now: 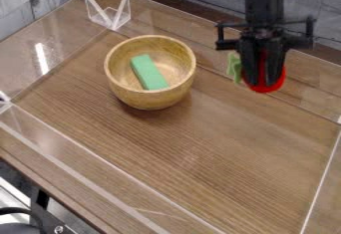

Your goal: Move the red fruit to the right side of the table

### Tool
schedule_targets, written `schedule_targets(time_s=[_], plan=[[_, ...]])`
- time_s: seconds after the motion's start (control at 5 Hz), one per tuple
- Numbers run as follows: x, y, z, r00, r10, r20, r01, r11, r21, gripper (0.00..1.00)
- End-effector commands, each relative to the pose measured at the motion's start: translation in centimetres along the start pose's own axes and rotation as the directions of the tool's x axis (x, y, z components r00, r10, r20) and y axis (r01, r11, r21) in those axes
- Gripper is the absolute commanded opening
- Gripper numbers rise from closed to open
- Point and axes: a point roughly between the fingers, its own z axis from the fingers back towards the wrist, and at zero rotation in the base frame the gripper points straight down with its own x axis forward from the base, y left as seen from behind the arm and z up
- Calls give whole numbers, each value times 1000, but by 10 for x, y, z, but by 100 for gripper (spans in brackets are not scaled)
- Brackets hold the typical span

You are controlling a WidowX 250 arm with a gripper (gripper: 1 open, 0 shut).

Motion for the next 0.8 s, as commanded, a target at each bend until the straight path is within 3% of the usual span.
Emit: schedule_targets(time_s=[0.0,0.4,0.6], plan=[[-3,7,-2,998,-66,21,65,997,35,0],[11,25,-50,998,-25,59,21,998,58,0],[11,26,-58,995,-45,88,39,996,78,100]])
